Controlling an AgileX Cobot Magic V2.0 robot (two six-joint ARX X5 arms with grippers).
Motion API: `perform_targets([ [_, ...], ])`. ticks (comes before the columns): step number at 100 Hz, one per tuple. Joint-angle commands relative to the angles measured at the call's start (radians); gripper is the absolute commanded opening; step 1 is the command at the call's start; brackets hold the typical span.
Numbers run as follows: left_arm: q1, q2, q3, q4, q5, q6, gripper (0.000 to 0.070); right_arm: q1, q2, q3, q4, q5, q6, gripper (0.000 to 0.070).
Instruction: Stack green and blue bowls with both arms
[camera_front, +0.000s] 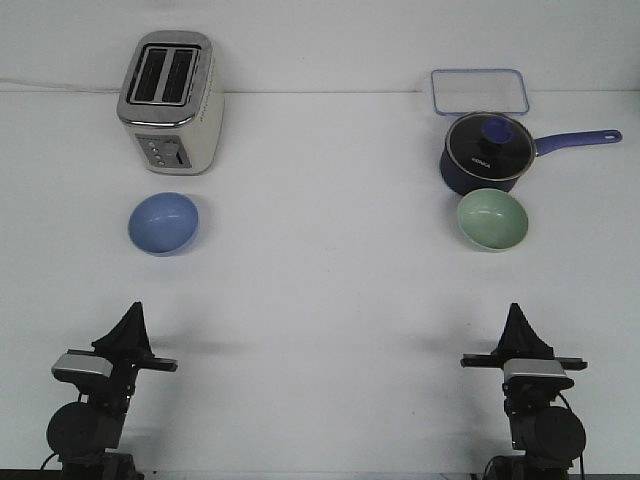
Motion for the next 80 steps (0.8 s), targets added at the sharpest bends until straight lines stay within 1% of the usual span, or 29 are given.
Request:
perform_targets([
  [1,0.000,-0.001,-0.019,0.012,0.000,0.013,0.0010,-0.001,0.000,-0.002,0.010,0.000,0.000,0.0000],
  [34,0.000,-0.001,-0.019,0.012,0.000,0.013,0.0010,0.000,0.000,0.004,0.012,0.000,0.000,0.0000],
  [45,0.000,-0.001,-0.019,0.012,0.000,0.013,0.0010,0.000,0.000,0.032,-0.008,0.000,0.000,0.0000],
  [66,0.000,-0.001,-0.019,0.012,0.000,0.013,0.0010,0.000,0.014,0.156,-0.129,0.000,0.000,0.0000],
  [80,0.000,-0.001,-0.019,0.012,0.000,0.013,0.0010,0.000,0.084,0.283,-0.267,0.000,-0.010,0.0000],
])
